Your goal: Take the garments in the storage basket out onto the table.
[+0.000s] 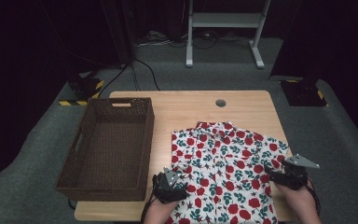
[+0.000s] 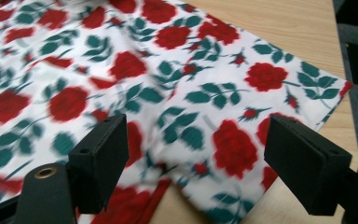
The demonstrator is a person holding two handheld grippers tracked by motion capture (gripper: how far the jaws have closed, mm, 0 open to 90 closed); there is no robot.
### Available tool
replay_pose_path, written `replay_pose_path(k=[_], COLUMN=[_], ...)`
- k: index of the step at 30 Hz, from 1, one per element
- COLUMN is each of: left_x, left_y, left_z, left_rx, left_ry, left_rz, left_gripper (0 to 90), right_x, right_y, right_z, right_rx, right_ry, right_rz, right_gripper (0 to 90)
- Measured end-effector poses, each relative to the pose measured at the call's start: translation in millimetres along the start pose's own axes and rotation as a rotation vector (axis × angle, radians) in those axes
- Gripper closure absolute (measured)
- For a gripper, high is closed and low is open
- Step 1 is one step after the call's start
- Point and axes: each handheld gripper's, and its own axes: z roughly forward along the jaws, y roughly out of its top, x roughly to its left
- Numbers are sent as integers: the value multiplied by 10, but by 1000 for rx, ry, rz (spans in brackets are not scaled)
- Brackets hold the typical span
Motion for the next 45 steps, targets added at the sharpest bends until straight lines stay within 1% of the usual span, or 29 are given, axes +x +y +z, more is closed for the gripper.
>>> replay_pose_path(k=[3,6,11,12,14,15,18,19,21,23,25,28,30,31,33,34,36,39,41,43,45], left_x=[-4,5,7,10,11,11,11,15,24,25,26,19,11,8,7,6,4,0,-2,12,24], left_y=[-2,-2,-2,-2,-2,-2,-2,-4,-7,-9,-9,-8,-7,-6,-6,-6,-5,-5,-5,-2,5], left_z=[-1,6,7,6,7,8,7,4,1,0,-2,1,2,3,3,4,4,6,5,3,-4], left_rx=[0,5,6,6,6,7,8,7,2,1,1,3,7,8,8,8,9,9,9,12,13], left_ry=[3,-14,-14,-16,-15,-17,-20,-27,-32,-31,-32,-26,-20,-18,-17,-16,-15,-13,-21,-44,-61], left_rz=[-9,-34,-36,-38,-40,-40,-42,-44,-55,-58,-62,-54,-48,-46,-46,-45,-44,-42,-37,-17,-12], left_gripper=[155,156,154,154,153,150,144,140,139,139,139,139,141,141,141,141,140,141,142,139,149], right_x=[-75,-151,-309,-341,-412,-431,-501,-512,-532,-548,-561,-580,-601,-609,-624,-626,-623,-596,-561,-527,-488], right_y=[53,95,142,151,170,175,186,187,188,188,186,187,184,180,164,153,148,144,147,155,177], right_z=[89,168,295,314,343,349,375,380,389,393,398,395,390,393,406,409,403,400,401,384,347], right_rx=[17,27,55,60,70,71,78,80,83,86,91,98,96,102,118,116,110,107,108,94,78], right_ry=[-19,-35,-62,-67,-78,-81,-88,-88,-93,-102,-98,-106,-109,-113,-112,-108,-104,-86,-85,-87,-87], right_rz=[20,35,56,54,60,68,70,70,69,75,68,71,87,85,90,91,88,69,58,48,39], right_gripper=[216,218,243,251,264,270,295,304,339,372,415,467,494,511,549,576,666,850,873,874,874])
